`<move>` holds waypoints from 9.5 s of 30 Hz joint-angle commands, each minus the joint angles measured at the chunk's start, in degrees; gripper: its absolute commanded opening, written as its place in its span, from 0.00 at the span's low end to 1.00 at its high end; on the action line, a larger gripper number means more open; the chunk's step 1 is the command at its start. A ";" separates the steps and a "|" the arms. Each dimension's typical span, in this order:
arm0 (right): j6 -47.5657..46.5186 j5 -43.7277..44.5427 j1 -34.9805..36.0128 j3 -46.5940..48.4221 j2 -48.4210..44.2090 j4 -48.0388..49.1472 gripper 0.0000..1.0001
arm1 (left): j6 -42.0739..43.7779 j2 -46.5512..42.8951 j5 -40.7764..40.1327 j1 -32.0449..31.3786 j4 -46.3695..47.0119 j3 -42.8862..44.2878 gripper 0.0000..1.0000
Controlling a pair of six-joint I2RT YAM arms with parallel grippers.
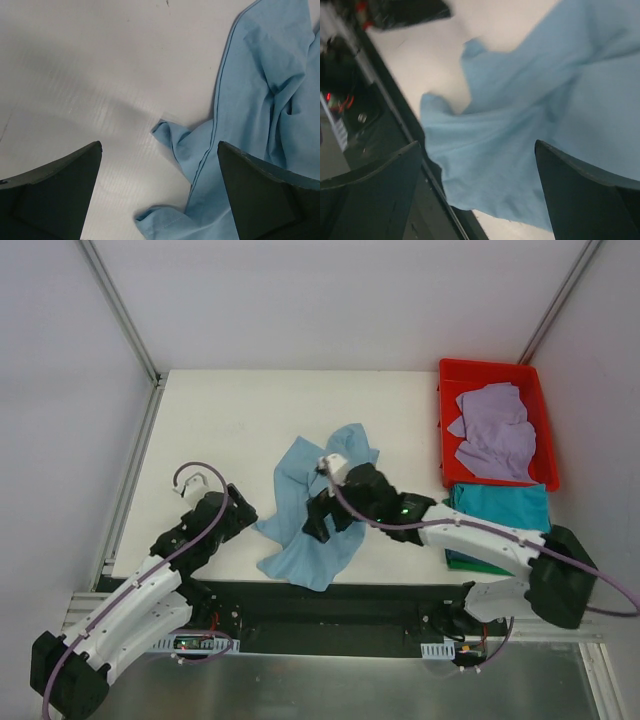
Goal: Fold and stack the t-shirts
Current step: Flatten out the tshirt, then grap the side of the flattened tshirt closest away from the robot with both arms
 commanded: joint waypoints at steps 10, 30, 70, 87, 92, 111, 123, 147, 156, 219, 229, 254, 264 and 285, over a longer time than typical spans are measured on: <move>-22.85 -19.08 18.11 23.29 32.66 -3.03 0.99 | 1.34 0.82 9.12 17.86 -3.58 0.18 0.99; -22.86 14.21 24.17 25.93 41.73 -10.68 0.16 | 2.03 0.39 8.68 18.83 -3.76 -0.43 0.99; 11.25 47.81 -4.30 -24.25 -40.63 -0.56 0.00 | 3.27 37.66 28.28 -2.17 12.15 9.06 0.55; 11.42 46.05 -5.35 -24.34 -40.10 -0.56 0.00 | 8.36 42.30 22.83 -16.23 2.66 14.85 0.37; 9.50 46.31 -6.06 -23.12 -39.58 -0.74 0.00 | 8.89 41.27 18.63 -17.11 -0.58 20.30 0.00; -9.76 32.20 -25.13 23.53 -27.98 -20.07 0.00 | 22.33 18.49 -3.62 -1.47 -12.64 63.71 0.00; -8.53 9.41 -25.13 53.60 -23.05 -32.03 0.00 | 34.46 18.49 2.78 -1.47 -12.55 91.22 0.00; -17.50 12.49 -37.60 75.39 12.97 -24.47 0.00 | 47.03 59.19 16.23 21.73 -3.35 123.76 0.00; -16.26 7.21 -40.33 67.62 8.17 -18.68 0.00 | 49.75 50.24 25.03 22.44 4.76 110.46 0.00; 16.61 13.18 -22.93 -10.44 0.25 -22.35 0.96 | 16.01 47.59 34.52 21.91 21.20 11.17 0.99; 21.44 12.75 -22.76 -18.10 -21.97 -37.12 0.96 | 14.61 42.05 30.74 21.91 17.34 9.85 0.99; 11.69 13.09 -23.37 -16.78 -26.48 -23.59 0.96 | -4.72 1.27 11.32 21.91 -22.37 1.24 0.99; 11.25 13.71 -24.95 -18.54 -27.27 -23.24 0.96 | -10.88 6.18 14.48 19.37 -26.61 -0.87 0.86; 10.63 10.11 -27.86 -19.42 -25.95 -23.24 0.96 | -8.95 3.73 15.89 19.27 -23.71 -2.02 0.00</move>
